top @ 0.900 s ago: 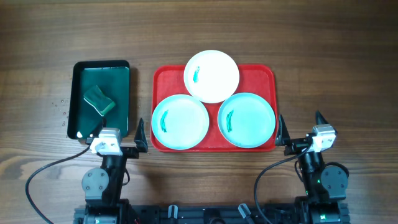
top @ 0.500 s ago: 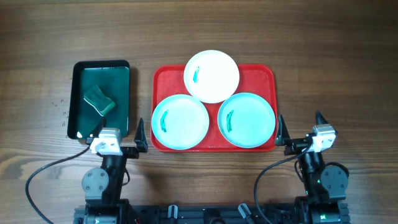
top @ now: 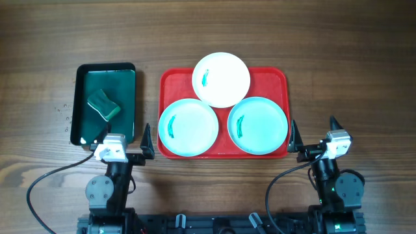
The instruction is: Clean dirty plates on tray and stack at the side
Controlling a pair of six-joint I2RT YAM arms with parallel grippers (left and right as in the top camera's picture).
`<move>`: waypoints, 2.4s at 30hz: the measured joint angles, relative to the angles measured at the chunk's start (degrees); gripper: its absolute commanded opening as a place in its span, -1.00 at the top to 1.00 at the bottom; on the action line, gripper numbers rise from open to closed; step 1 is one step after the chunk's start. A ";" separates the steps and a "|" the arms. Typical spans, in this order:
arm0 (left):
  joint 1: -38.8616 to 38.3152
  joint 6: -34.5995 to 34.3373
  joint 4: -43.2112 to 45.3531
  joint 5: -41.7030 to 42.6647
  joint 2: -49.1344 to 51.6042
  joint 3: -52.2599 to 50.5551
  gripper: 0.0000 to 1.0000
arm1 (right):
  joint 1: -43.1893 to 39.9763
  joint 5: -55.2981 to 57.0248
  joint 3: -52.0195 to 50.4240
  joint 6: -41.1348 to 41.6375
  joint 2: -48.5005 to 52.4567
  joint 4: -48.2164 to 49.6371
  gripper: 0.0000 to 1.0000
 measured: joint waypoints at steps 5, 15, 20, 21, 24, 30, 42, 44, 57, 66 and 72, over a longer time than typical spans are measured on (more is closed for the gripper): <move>0.00 0.00 0.00 0.00 0.00 0.00 -1.00 | 0.00 0.00 0.00 -0.02 0.00 0.00 -1.00; 0.00 0.00 0.00 0.00 0.00 0.00 -1.00 | 0.00 0.00 0.00 0.00 0.00 0.00 -0.99; 0.00 0.00 0.00 0.00 0.00 0.00 -1.00 | 0.00 0.00 0.00 0.00 0.00 -0.02 -1.00; 0.00 0.00 0.00 0.00 0.00 0.00 -1.00 | 0.00 -0.02 0.00 0.00 0.00 -0.02 -0.99; 0.00 0.00 0.00 0.00 0.00 0.00 -1.00 | 0.00 -0.02 0.00 0.00 0.00 -0.02 -0.99; 0.00 0.00 0.00 0.00 0.00 0.00 -1.00 | 0.00 -0.02 0.00 -0.02 0.00 -0.02 -0.99; 0.00 0.00 0.00 0.00 0.00 0.00 -1.00 | 0.00 0.00 0.00 0.00 0.00 -0.02 -0.99; 0.00 0.00 0.00 0.00 0.00 0.00 -1.00 | 0.00 0.00 0.00 -0.02 0.00 -0.02 -1.00; 0.11 -3.65 2.78 8.09 0.04 -0.24 -1.00 | 0.00 0.00 0.00 -0.02 0.00 0.00 -1.00; 0.20 -21.90 44.11 46.56 -0.26 2.21 -1.00 | 0.00 0.00 0.00 0.00 -0.11 -0.07 -1.00; 0.31 -11.34 -15.32 25.64 23.58 42.84 -1.00 | 0.00 0.00 0.00 0.00 -0.22 0.07 -0.99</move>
